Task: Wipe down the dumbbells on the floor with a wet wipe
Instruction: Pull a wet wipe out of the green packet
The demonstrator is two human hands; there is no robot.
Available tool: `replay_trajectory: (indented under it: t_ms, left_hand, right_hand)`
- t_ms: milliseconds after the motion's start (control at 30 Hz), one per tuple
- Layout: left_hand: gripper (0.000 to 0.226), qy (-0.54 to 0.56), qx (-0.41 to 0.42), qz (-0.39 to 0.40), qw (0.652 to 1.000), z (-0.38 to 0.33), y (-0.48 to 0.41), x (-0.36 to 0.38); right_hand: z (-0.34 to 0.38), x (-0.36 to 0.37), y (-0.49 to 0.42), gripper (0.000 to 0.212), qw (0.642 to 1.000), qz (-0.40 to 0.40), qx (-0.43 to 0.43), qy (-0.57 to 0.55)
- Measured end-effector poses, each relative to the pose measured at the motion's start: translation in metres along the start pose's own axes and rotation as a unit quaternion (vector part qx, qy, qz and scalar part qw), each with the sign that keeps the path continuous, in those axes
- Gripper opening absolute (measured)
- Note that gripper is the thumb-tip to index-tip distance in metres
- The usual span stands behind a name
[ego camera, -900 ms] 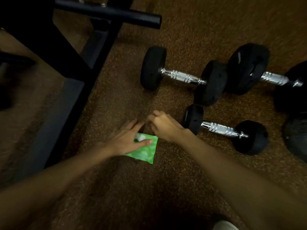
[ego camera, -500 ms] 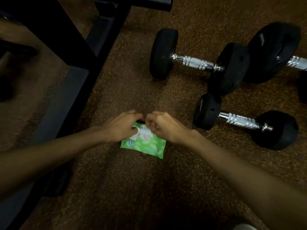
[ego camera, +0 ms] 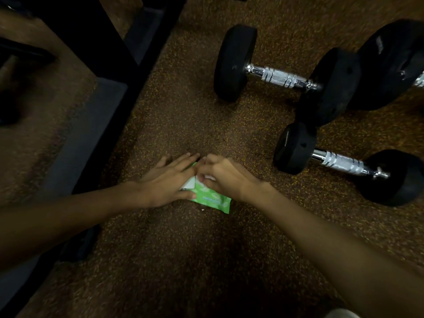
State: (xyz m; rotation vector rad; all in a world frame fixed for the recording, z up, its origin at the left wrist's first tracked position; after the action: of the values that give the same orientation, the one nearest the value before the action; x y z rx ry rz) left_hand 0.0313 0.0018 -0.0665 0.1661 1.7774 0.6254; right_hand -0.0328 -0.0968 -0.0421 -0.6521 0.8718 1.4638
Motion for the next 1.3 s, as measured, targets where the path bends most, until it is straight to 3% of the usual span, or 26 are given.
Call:
replay_trajectory:
  t_ms: [533, 733, 967, 1100, 1167, 1300]
  left_hand:
    - [0.083, 0.034, 0.01, -0.021, 0.999, 0.003, -0.001, 0.003]
    - [0.086, 0.036, -0.002, -0.018, 0.999, 0.004, -0.001, 0.004]
    - [0.088, 0.048, -0.004, -0.016, 0.999, 0.003, -0.002, 0.004]
    - [0.087, 0.041, -0.005, -0.005, 0.999, 0.002, -0.001, 0.001]
    - [0.088, 0.04, -0.004, -0.006, 0.999, 0.001, -0.001, 0.001]
    - [0.088, 0.03, 0.001, -0.008, 1.0, 0.003, -0.002, 0.001]
  right_hand:
    - [-0.002, 0.015, 0.001, 0.025, 0.996, 0.012, -0.032, 0.08]
    - [-0.018, 0.003, 0.003, 0.007, 0.996, -0.007, 0.043, -0.075]
    - [-0.029, -0.011, 0.014, 0.008, 0.98, -0.062, 0.069, -0.174]
    - [-0.023, 0.007, 0.009, 0.038, 0.99, -0.014, 0.078, -0.114]
    - [-0.022, 0.009, 0.006, 0.03, 0.993, -0.014, 0.079, -0.091]
    - [-0.022, -0.015, 0.007, 0.015, 0.982, -0.058, 0.093, -0.154]
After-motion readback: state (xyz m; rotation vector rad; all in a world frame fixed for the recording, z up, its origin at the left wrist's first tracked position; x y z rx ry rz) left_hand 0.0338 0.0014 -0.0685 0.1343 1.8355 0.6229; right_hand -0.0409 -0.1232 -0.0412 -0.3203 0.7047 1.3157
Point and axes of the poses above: each hand's wrist, its own y-axis away from the middle knuckle, its own x-axis out of the palm, z = x × y, the point moved 6 cm from there along -y, towards the middle knuckle, and after that the axes turned 9 degrees about -z, right-handed, at the moved point
